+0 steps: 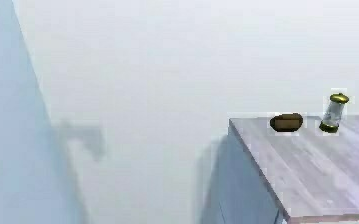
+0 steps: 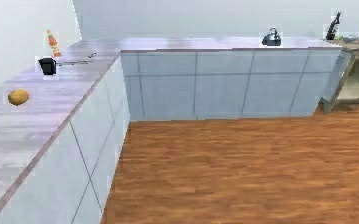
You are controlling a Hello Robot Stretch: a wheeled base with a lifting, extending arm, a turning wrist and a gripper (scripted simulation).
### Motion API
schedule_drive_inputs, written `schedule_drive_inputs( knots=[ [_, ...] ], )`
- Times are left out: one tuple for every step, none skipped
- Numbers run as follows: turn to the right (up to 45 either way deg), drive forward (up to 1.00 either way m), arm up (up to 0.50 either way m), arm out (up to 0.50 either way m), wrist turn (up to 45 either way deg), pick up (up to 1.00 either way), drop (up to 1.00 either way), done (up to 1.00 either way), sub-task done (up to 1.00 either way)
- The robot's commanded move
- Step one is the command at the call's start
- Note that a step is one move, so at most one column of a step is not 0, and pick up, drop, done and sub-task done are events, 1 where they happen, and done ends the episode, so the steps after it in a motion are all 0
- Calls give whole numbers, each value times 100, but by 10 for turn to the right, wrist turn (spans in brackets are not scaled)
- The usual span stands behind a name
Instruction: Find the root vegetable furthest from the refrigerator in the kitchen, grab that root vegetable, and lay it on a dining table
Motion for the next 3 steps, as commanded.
schedule_drive_inputs(
  knots=[
    [450,0,0,0,0,0,0,0,0],
    [360,0,0,0,0,0,0,0,0],
    [0,25,0,0,0,0,0,0,0]
  ],
)
